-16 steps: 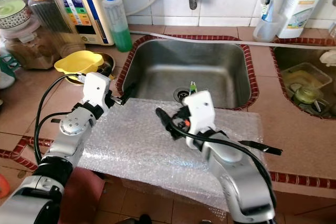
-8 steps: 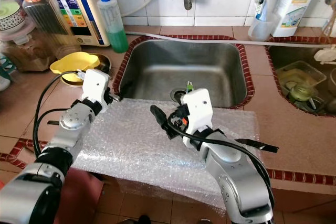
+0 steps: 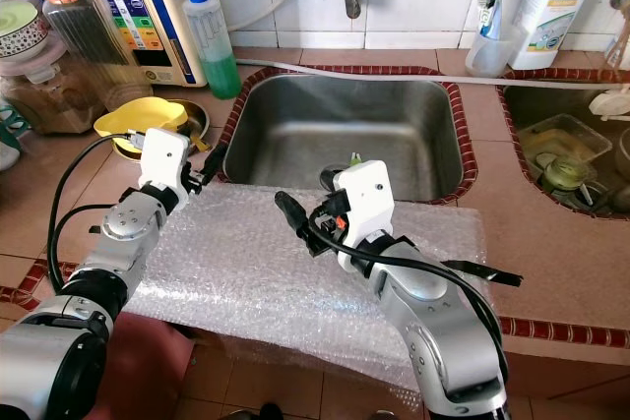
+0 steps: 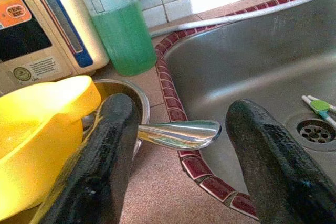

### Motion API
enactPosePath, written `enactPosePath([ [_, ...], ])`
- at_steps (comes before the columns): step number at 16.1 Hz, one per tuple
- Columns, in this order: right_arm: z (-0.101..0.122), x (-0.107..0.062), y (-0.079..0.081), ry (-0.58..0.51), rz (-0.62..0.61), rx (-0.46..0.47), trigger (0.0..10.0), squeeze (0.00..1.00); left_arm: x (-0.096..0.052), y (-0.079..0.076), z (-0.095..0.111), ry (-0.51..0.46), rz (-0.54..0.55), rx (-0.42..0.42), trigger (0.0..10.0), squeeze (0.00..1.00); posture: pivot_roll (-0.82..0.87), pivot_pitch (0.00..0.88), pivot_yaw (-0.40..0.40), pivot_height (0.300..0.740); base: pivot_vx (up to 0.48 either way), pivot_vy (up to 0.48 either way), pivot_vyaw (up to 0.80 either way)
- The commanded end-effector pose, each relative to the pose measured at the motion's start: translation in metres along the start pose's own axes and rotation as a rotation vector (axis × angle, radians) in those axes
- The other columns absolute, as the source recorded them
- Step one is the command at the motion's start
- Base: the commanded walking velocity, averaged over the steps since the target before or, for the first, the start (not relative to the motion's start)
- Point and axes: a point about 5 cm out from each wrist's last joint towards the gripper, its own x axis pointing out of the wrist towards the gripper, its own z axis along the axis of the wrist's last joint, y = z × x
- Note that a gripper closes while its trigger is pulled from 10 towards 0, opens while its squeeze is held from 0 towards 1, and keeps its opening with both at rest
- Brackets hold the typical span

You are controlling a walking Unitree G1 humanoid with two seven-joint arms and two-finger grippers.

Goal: Kitchen organization

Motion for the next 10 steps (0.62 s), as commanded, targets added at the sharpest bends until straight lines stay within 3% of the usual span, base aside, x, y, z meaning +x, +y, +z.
enactPosePath([
  [1, 0.005, 0.002, 0.003, -0.022, 0.013, -0.003, 10.0, 0.0, 0.0, 0.004, 0.004, -0.022, -0.017, 0.039, 4.9, 0.0, -0.31, 0.136, 0.124, 0.74, 0.0, 0.0, 0.0],
  [2, 0.005, 0.002, 0.002, -0.022, 0.014, -0.004, 10.0, 0.0, 0.0, 0.0, 0.005, -0.035, -0.035, 0.05, 8.9, 0.0, -0.31, 0.136, 0.124, 0.74, 0.0, 0.0, 0.0],
  [3, 0.004, 0.002, 0.002, -0.023, 0.014, -0.003, 10.0, 0.0, 0.0, -0.007, 0.008, -0.074, -0.07, 0.077, 10.0, 0.0, -0.3, 0.136, 0.124, 0.74, 0.0, 0.0, 0.0],
  [8, 0.005, 0.003, 0.003, -0.026, 0.017, -0.001, 10.0, 0.0, -0.003, -0.017, -0.001, -0.052, -0.108, 0.096, 10.0, 0.0, -0.31, 0.143, 0.123, 0.74, 0.0, 0.0, 0.0],
  [9, 0.005, 0.003, 0.004, -0.026, 0.017, 0.0, 10.0, 0.0, -0.004, -0.016, -0.003, -0.038, -0.107, 0.096, 5.5, 0.0, -0.31, 0.146, 0.121, 0.74, 0.0, 0.0, 0.0],
  [10, 0.005, 0.003, 0.004, -0.026, 0.017, 0.0, 10.0, 0.0, -0.004, -0.015, -0.004, -0.023, -0.103, 0.105, 4.2, 0.0, -0.31, 0.148, 0.121, 0.74, 0.0, 0.0, 0.0],
])
